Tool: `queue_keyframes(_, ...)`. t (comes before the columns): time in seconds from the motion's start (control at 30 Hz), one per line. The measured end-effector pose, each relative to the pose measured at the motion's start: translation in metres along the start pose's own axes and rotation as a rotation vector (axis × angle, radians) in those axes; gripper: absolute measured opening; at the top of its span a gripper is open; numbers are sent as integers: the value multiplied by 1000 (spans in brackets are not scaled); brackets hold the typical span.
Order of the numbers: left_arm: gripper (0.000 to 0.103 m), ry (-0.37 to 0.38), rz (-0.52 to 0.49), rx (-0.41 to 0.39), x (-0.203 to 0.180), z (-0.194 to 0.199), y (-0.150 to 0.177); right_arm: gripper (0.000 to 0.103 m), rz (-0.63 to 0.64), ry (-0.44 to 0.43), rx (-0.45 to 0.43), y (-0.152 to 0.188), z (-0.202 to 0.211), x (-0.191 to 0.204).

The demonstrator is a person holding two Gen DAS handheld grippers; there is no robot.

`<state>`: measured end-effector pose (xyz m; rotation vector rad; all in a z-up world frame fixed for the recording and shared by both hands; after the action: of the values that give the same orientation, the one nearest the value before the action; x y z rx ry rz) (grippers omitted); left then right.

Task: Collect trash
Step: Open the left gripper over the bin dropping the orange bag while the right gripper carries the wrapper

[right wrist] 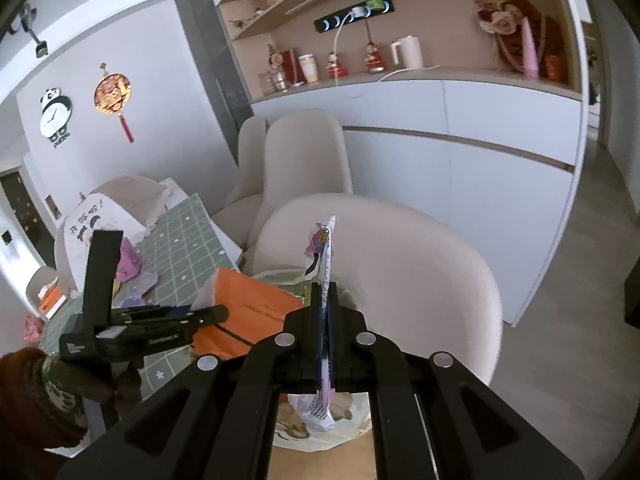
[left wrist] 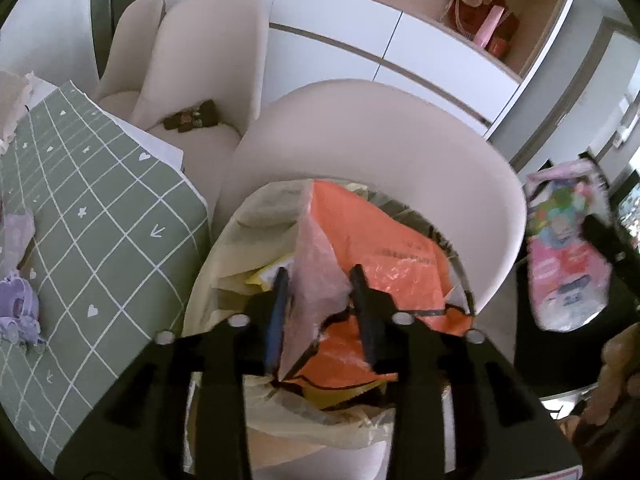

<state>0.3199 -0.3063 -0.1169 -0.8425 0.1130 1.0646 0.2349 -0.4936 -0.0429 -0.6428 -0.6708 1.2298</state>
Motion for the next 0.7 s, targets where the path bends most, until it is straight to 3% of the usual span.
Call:
queue_keyframes(0.17, 51, 73, 54, -66, 6, 22, -9, 5, 14, -62, 43, 5, -21, 24)
queue_keyframes(0.4, 52, 39, 115, -141, 27, 62, -9, 5, -3, -163, 151, 24, -64, 67)
queue_keyframes(0.7, 52, -8, 242, -183, 68, 117, 18, 5, 97, -102, 354, 69, -131, 104)
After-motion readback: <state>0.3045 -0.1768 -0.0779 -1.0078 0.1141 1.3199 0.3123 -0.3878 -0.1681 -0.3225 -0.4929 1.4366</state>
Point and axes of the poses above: each gripper's, at about its wrist camera, not at the fingertips, and z roughly against the way its jaws point, x to its left, y to its underside, the point moved 5 cm from there along -z, roughly the way its jaws point, and after that the axes turned 15 degrees about y, right-handed, at the moved point
